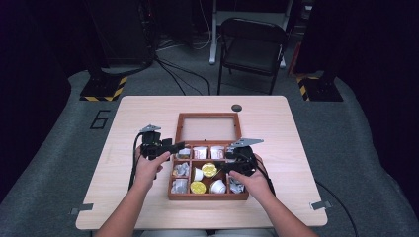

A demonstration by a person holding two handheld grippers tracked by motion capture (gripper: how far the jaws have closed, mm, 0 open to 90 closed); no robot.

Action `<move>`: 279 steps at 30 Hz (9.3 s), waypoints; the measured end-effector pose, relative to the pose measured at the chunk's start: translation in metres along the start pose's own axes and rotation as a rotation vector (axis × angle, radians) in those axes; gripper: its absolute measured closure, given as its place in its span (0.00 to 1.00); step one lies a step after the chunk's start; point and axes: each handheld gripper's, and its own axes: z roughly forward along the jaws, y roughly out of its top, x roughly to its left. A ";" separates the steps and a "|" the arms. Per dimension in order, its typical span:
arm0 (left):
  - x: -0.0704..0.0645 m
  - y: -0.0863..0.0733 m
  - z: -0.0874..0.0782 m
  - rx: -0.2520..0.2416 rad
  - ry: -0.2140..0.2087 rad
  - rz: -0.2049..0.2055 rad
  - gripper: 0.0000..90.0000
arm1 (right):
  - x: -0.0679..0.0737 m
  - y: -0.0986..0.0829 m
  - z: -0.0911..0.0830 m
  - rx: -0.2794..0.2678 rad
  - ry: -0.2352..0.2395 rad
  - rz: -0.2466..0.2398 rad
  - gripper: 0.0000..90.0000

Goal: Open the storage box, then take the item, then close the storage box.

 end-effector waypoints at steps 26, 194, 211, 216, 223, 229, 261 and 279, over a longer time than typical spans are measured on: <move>0.006 -0.009 -0.016 -0.027 0.016 -0.018 0.34 | 0.014 -0.012 0.041 0.168 -0.001 -0.072 0.43; 0.027 -0.003 -0.006 -0.040 0.010 -0.069 0.35 | -0.169 -0.062 -0.070 0.092 -0.570 0.274 0.40; 0.029 -0.002 -0.007 -0.042 0.010 -0.069 0.35 | -0.164 -0.054 -0.079 0.030 -0.561 0.284 0.32; 0.028 -0.002 -0.006 -0.038 0.010 -0.073 0.35 | -0.157 -0.048 -0.080 0.033 -0.552 0.267 0.33; 0.029 -0.003 -0.006 -0.033 0.013 -0.073 0.35 | -0.148 -0.039 -0.079 0.015 -0.507 0.256 0.34; 0.027 -0.002 -0.004 -0.022 0.016 -0.076 0.34 | -0.129 -0.025 -0.075 0.003 -0.493 0.183 0.38; 0.024 0.022 0.028 0.055 0.079 -0.038 0.34 | -0.081 0.041 -0.046 -0.002 -0.254 0.069 0.38; 0.043 0.025 0.050 0.064 0.110 -0.049 0.38 | -0.100 0.051 -0.001 0.064 -0.239 0.140 0.43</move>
